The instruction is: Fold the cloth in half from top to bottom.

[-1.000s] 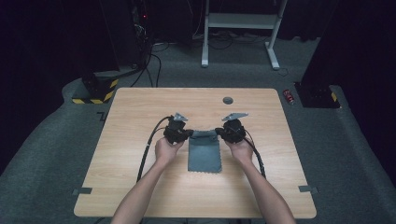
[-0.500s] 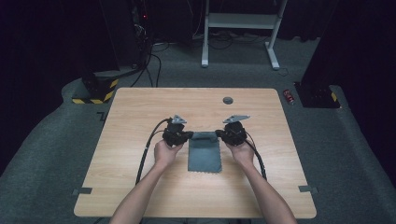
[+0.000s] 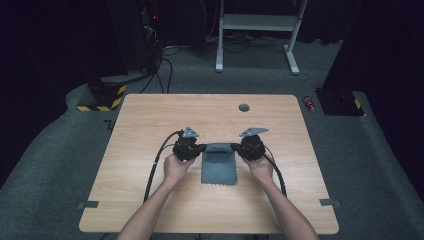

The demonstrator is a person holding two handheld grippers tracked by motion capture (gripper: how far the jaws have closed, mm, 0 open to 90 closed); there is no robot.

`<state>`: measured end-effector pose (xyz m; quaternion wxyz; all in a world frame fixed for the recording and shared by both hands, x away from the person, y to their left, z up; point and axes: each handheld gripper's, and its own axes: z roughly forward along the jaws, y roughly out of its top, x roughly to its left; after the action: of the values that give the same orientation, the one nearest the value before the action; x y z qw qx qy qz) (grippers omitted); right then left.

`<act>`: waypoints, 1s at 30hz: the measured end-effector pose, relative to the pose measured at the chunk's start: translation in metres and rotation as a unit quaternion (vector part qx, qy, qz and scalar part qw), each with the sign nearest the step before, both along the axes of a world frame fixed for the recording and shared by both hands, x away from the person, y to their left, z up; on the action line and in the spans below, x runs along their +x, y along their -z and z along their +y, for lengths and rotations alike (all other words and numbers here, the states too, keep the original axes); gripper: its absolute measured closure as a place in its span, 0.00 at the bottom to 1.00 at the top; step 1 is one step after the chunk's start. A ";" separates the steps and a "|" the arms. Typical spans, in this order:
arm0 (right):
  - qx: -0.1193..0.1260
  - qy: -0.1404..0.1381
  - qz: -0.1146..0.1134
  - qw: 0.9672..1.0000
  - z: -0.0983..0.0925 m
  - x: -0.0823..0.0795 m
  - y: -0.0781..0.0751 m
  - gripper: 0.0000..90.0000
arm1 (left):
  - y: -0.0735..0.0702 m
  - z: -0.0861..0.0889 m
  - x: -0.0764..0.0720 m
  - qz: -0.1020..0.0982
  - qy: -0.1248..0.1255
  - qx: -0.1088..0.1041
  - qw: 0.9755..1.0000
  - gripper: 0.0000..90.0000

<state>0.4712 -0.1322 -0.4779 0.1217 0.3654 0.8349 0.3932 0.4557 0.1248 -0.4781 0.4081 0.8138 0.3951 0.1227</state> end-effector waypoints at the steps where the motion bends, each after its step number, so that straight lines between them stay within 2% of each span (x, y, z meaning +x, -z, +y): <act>1: 0.000 -0.002 -0.001 1.000 0.000 0.000 0.000 1.00 | 0.000 0.000 -0.001 -0.001 0.001 0.000 1.000 0.99; 10: 0.004 -0.007 -0.004 1.000 -0.002 -0.008 0.001 1.00 | 0.000 0.001 -0.011 -0.010 0.010 0.003 1.000 0.99; 18: 0.011 -0.012 -0.005 1.000 -0.003 -0.014 0.002 1.00 | 0.002 0.002 -0.016 -0.005 0.008 -0.005 1.000 0.99; 24: 0.015 -0.013 -0.006 1.000 -0.003 -0.018 -0.001 1.00 | 0.000 0.003 -0.021 -0.011 0.012 -0.005 1.000 0.99; 30: 0.011 -0.021 -0.009 1.000 -0.002 -0.022 0.001 1.00 | 0.002 0.005 -0.025 -0.010 0.011 -0.011 1.000 0.99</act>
<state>0.4489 -0.1345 -0.4786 0.1166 0.3456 0.8368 0.4084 0.4302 0.1302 -0.4797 0.4222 0.8126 0.3831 0.1216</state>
